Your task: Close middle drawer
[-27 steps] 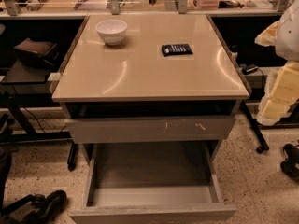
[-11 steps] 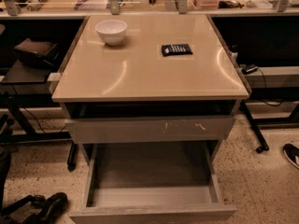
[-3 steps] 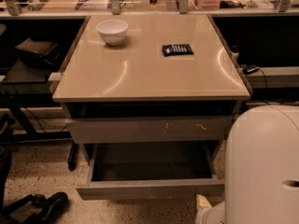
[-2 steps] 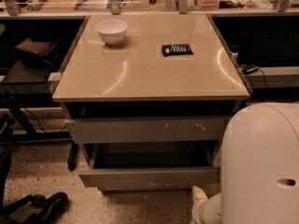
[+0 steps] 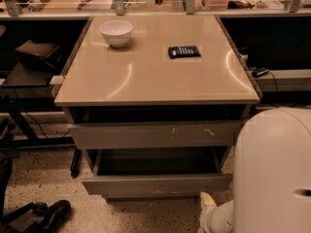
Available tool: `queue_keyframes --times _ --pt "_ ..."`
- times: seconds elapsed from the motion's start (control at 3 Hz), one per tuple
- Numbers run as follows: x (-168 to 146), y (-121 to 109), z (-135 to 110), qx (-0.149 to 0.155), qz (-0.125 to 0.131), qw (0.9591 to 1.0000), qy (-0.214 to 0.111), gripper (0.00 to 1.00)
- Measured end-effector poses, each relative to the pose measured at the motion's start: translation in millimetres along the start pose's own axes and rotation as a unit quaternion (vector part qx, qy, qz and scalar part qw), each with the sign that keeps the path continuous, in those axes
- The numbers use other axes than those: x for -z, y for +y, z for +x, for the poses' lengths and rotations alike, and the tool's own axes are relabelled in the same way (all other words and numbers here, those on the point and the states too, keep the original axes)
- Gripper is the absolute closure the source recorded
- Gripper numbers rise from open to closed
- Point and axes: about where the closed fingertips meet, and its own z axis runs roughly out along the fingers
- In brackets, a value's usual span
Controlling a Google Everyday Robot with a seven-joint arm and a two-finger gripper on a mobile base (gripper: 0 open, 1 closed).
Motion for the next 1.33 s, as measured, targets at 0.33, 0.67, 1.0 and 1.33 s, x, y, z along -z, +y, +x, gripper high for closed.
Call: queue_keyframes --times 0.33,0.67,1.0,1.33 --pt "11 -40 -15 0.0 0.03 0.9987 -0.041 0.0" --pt "16 -57 -27 0.003 0.038 0.9969 -0.068 0.0" --pt "21 -83 -39 0.015 0.046 0.9945 -0.093 0.0" --pt "22 -85 -41 0.017 0.046 0.994 -0.097 0.0"
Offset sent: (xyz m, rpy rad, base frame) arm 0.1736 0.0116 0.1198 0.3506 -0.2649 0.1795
